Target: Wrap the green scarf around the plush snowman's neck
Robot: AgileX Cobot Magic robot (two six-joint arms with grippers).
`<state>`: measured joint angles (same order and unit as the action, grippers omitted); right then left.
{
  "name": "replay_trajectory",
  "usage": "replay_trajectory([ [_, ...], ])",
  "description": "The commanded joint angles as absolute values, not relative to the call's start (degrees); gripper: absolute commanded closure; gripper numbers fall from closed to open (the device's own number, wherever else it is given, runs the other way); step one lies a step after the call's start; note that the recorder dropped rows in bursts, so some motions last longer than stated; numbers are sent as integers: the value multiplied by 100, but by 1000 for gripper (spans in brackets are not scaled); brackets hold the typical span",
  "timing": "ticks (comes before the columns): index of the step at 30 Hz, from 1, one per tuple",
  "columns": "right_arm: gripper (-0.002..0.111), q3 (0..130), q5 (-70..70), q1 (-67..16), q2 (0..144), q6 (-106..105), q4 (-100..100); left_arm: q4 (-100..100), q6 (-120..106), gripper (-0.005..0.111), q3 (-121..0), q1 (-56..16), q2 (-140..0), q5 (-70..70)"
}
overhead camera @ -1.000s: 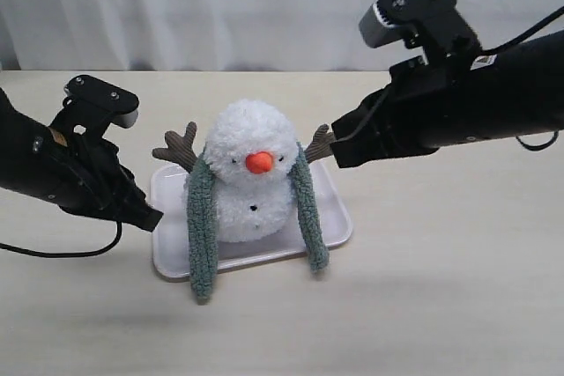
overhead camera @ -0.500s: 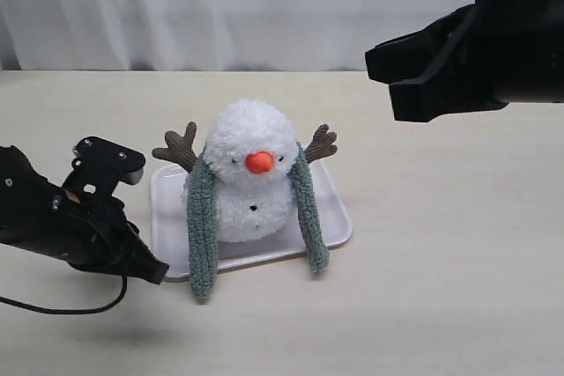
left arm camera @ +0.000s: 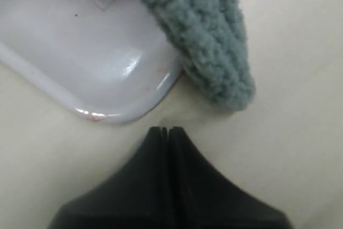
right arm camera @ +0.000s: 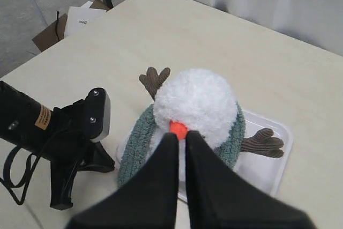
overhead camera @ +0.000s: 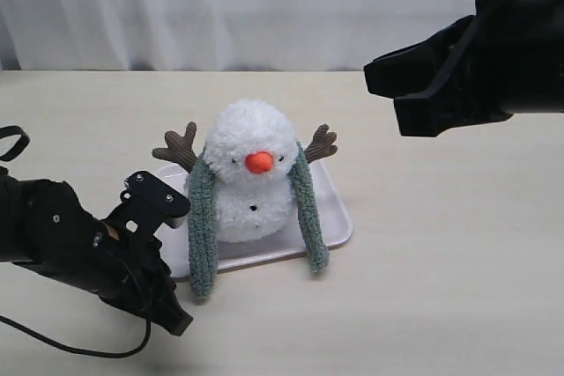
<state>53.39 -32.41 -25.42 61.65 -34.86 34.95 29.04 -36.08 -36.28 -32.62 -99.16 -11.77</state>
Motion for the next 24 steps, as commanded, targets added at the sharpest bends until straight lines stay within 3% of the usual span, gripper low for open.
replay_trajectory([
  [1,104,5324,-3287,-2551,6124,-3463,3507,2922,-3680,107,-3603,-3272,-10252,-773],
  [24,104,5324,-3467,-2551,6124,-3484,3507,2777,-3746,107,-3603,-3262,-10348,295],
])
